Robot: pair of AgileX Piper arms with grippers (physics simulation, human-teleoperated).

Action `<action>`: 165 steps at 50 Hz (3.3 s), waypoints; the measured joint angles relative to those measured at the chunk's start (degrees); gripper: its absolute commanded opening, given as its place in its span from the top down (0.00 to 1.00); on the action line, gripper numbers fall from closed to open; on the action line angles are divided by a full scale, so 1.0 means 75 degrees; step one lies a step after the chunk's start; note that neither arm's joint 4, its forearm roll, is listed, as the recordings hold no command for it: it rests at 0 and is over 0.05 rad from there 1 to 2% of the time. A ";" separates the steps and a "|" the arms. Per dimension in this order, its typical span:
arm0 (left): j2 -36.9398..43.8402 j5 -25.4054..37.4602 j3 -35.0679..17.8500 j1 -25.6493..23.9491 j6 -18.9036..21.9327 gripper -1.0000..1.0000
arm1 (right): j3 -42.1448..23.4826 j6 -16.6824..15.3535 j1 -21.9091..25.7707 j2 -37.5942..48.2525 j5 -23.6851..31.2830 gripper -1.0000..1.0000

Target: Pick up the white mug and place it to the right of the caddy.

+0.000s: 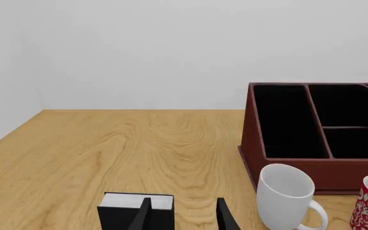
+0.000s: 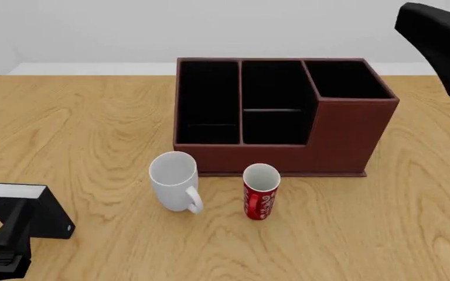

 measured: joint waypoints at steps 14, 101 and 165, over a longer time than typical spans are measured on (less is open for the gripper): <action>0.0000 0.0000 0.0000 0.0000 0.0000 0.00 | -0.0384 0.0072 0.0649 0.1219 0.0165 0.00; 0.0000 0.0000 0.0000 0.0000 0.0000 0.00 | -0.0734 0.1718 0.2035 0.4988 0.0827 0.00; 0.0000 0.0000 0.0000 0.0000 0.0000 0.00 | -0.0769 0.2756 0.2471 0.7168 -0.0020 0.00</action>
